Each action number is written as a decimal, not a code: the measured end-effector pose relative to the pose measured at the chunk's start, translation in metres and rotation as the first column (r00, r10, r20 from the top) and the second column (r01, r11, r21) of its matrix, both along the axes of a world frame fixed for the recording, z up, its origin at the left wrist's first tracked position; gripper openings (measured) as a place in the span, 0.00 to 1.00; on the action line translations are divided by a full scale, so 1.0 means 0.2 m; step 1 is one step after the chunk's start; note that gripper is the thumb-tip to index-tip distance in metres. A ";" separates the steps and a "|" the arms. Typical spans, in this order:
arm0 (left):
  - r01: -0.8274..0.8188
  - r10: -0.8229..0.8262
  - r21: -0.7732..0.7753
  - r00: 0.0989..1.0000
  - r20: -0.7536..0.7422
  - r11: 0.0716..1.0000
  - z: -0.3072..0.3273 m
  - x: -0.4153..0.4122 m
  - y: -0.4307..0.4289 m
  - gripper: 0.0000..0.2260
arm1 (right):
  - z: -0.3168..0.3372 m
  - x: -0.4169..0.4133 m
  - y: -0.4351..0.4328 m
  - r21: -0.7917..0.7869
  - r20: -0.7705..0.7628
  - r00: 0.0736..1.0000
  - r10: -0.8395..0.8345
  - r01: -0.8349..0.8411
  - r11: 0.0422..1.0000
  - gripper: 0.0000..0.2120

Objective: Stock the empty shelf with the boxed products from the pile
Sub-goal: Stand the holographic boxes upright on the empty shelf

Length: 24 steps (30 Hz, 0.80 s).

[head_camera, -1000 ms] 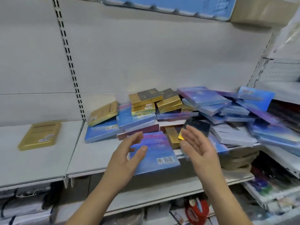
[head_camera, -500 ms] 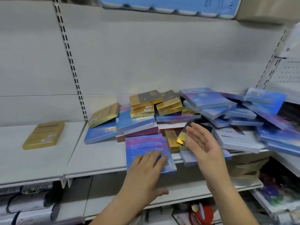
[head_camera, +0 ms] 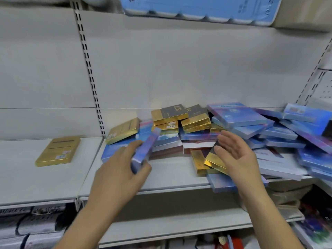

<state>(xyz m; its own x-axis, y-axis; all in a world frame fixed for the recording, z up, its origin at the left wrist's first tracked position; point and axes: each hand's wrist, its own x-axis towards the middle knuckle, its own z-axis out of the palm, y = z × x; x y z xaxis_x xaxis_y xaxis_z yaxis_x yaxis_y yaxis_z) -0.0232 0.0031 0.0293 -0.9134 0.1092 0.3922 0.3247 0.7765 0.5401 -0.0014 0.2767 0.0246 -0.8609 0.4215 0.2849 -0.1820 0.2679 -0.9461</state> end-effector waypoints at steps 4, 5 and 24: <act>-0.043 0.003 0.257 0.988 0.153 0.965 0.06 -0.09 -0.18 0.09 | 0.07 -0.07 0.08 0.049 -0.008 0.998 -0.057 0.058 0.997 0.21; -0.047 -0.004 0.282 0.984 0.178 0.958 0.06 -0.12 -0.21 0.08 | 0.09 -0.09 0.11 0.069 -0.019 0.997 -0.070 0.071 0.995 0.21; 0.107 -0.007 -0.245 0.926 0.378 0.964 0.22 -0.49 -0.17 0.18 | 0.34 -0.60 0.47 0.740 0.376 0.891 -0.253 -0.125 0.661 0.38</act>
<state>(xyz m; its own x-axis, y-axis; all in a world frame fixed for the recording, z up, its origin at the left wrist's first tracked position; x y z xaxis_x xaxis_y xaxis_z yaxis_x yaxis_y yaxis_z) -0.1213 -0.0308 0.0742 -0.9762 0.2160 -0.0217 0.1877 0.8902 0.4150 -0.1208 0.3699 0.0926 -0.9441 0.2951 0.1469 0.2167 0.8915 -0.3978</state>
